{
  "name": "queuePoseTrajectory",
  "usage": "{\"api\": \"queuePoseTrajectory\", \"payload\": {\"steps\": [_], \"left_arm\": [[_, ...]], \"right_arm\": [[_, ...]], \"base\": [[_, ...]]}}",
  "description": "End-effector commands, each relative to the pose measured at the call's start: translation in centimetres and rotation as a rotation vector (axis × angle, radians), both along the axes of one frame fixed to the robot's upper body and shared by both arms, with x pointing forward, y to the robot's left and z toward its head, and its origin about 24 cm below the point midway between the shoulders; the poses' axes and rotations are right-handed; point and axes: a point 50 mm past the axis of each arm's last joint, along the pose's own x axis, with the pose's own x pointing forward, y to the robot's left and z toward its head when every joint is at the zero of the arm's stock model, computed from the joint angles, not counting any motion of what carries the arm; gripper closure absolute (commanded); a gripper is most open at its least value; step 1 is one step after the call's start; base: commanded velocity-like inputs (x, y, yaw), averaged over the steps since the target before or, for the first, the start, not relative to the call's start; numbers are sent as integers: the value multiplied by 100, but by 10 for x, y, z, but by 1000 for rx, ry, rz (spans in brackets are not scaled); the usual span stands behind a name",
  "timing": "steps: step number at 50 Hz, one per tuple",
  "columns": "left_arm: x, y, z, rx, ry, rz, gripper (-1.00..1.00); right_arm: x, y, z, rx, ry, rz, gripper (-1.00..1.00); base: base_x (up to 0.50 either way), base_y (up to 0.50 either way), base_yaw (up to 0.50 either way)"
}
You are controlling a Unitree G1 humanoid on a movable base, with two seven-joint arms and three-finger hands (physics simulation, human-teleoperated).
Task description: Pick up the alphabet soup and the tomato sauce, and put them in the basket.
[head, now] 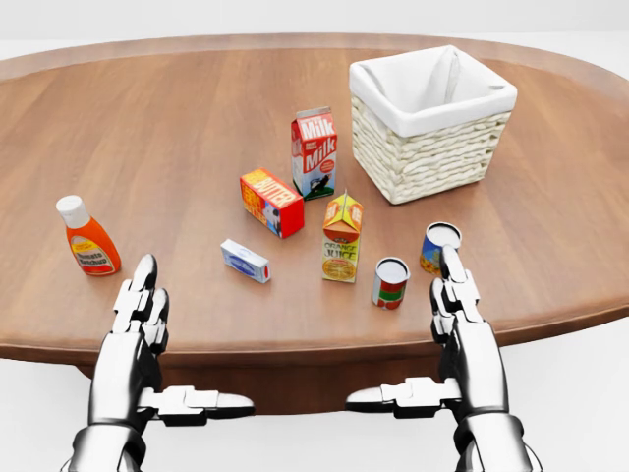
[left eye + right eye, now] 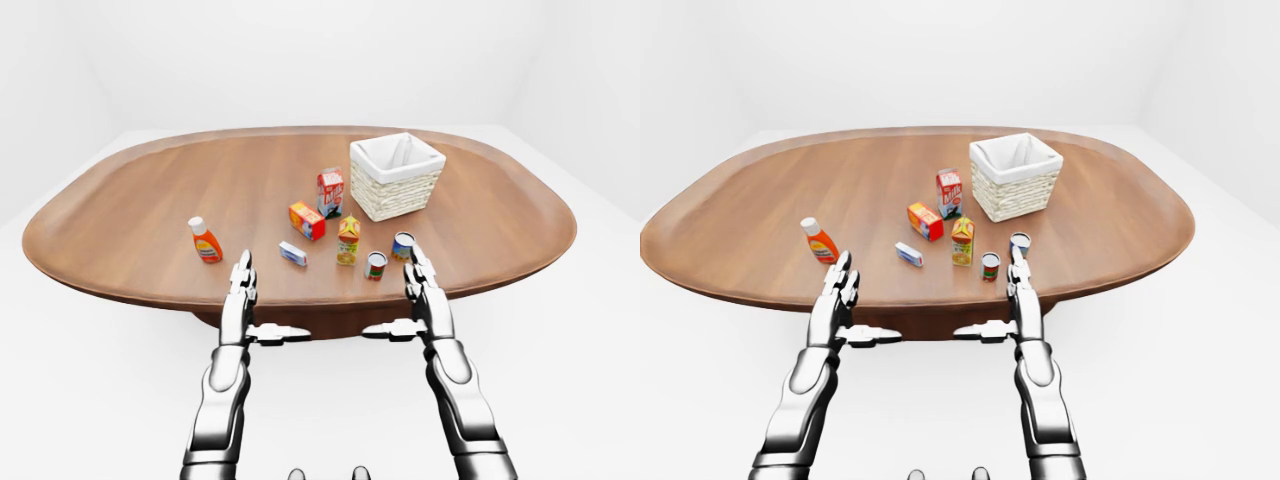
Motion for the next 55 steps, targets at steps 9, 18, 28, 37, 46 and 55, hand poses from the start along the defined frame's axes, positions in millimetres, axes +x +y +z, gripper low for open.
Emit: {"api": "queuePoseTrajectory", "payload": {"steps": [9,18,28,37,46,55], "left_arm": [[0,4,-5,24,30,-25,-100],[-9,5,8,65,-64,9,-100],[-25,8,29,140,-181,37,-100],[-27,9,32,154,-193,56,-100],[-30,9,35,166,-203,64,-100],[-32,10,39,179,-220,79,-100]], "right_arm": [[-2,-8,1,-6,-8,14,-100],[-11,-9,18,-26,-129,-7,-100],[-26,-11,37,-42,-212,-29,-100],[-27,-11,39,-42,-220,-28,-100],[-31,-11,44,-50,-242,-31,-100],[-31,-11,49,-53,-261,-37,-100]], "base": [[0,0,0],[0,0,0],[0,0,0],[0,0,0],[0,0,0],[0,0,0]]}}
